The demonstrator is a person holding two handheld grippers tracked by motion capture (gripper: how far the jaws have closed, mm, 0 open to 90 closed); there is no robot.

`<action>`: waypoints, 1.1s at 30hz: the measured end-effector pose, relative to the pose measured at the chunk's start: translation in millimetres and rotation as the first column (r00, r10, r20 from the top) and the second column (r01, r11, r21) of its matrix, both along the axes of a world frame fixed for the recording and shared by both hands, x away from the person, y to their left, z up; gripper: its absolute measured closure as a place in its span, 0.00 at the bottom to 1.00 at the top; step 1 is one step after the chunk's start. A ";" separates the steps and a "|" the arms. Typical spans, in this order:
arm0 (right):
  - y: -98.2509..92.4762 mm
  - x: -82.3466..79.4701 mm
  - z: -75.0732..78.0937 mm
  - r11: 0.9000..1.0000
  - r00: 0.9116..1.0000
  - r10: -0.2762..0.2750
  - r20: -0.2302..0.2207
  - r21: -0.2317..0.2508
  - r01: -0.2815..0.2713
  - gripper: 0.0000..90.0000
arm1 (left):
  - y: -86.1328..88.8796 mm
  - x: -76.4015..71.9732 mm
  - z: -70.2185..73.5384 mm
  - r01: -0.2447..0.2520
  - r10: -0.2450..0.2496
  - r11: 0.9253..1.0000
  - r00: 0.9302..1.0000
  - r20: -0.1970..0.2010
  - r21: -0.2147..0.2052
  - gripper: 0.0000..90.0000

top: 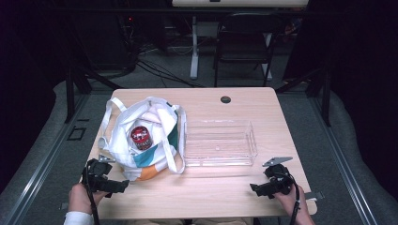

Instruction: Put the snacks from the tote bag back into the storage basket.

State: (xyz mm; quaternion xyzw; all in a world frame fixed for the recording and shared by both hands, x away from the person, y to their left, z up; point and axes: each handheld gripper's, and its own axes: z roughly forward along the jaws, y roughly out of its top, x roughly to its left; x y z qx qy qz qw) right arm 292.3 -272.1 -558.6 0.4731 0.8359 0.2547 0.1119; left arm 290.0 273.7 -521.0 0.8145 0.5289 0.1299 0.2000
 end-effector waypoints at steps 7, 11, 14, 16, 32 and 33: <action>0.1 -0.6 0.4 1.000 1.000 0.002 0.000 0.009 -0.002 0.06 | -1.1 -0.6 1.1 0.003 -0.003 1.000 1.000 0.003 0.003 0.00; 0.3 -0.7 0.4 1.000 1.000 0.004 0.000 0.009 -0.004 0.06 | -0.6 -1.2 2.8 0.004 -0.004 1.000 1.000 0.009 -0.001 0.00; 0.2 -0.8 0.5 1.000 1.000 0.002 0.000 0.009 -0.002 0.06 | -1.4 -1.7 4.1 0.003 -0.003 1.000 1.000 0.012 -0.009 0.00; 0.3 -0.7 0.3 1.000 1.000 0.003 0.000 0.006 -0.003 0.06 | -1.5 -1.9 5.6 0.005 -0.005 1.000 1.000 0.016 -0.011 0.00; 0.4 -0.1 0.2 1.000 1.000 0.011 -0.007 -0.009 -0.011 0.06 | -5.0 -3.6 19.5 0.015 -0.014 0.999 0.999 0.043 -0.037 0.00; 0.5 -0.1 0.1 1.000 1.000 0.012 -0.007 -0.008 -0.012 0.06 | -5.0 -3.5 20.7 0.015 -0.013 0.999 0.999 0.040 -0.040 0.00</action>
